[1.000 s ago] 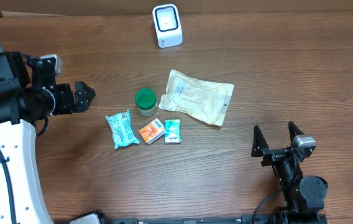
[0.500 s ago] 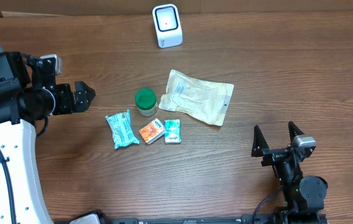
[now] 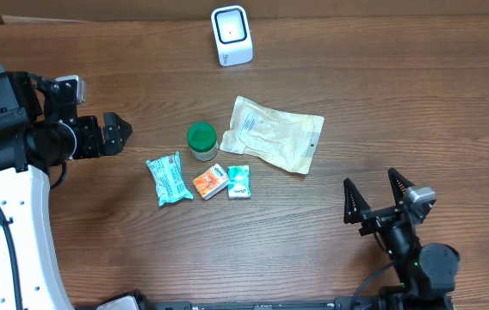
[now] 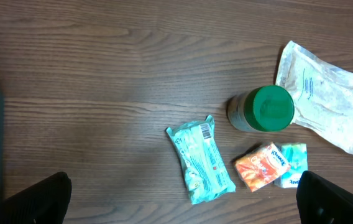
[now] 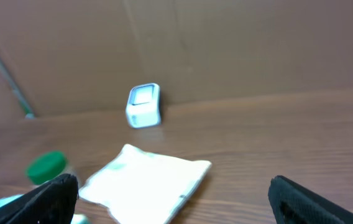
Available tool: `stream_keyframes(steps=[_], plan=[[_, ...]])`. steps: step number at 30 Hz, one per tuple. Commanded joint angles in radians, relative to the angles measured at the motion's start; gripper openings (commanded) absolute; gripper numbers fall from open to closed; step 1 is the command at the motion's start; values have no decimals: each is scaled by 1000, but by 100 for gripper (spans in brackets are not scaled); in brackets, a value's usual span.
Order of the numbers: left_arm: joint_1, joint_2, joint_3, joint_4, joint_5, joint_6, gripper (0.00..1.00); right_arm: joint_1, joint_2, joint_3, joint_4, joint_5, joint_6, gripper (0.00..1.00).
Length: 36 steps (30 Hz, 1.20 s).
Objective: Scan the item barcode
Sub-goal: 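Release the orange pack and retract the left gripper beside the basket, then reach the right gripper to the orange Kleenex pack and grasp it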
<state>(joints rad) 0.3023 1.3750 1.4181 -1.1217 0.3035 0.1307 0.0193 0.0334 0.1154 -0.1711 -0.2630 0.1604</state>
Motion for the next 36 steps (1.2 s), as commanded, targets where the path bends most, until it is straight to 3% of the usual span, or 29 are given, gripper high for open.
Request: stream_keyframes(steps=[1,8,17,19,22,23,24,36], plan=[[-4,6,3,0,1,14,100,-6,63,209,-113,-53,5,100],[-4,6,3,0,1,14,100,-6,335,610,-453,-70,-57,100],[-4,6,3,0,1,15,100,-6,756,1027,-804,-283,-85,100],[-4,6,3,0,1,14,100,-6,811,1057,-822,-291,-77,100],[-4,6,3,0,1,14,100,-6,924,1064,-799,-498,-79,100],[-3,6,3,0,1,15,100,-2,967,1064,-797,-518,-79,93],[-4,6,3,0,1,15,100,13,1018,1064,-802,-515,-79,84],[-3,6,3,0,0,15,100,245,1435,1064,-790,-314,38,66]])
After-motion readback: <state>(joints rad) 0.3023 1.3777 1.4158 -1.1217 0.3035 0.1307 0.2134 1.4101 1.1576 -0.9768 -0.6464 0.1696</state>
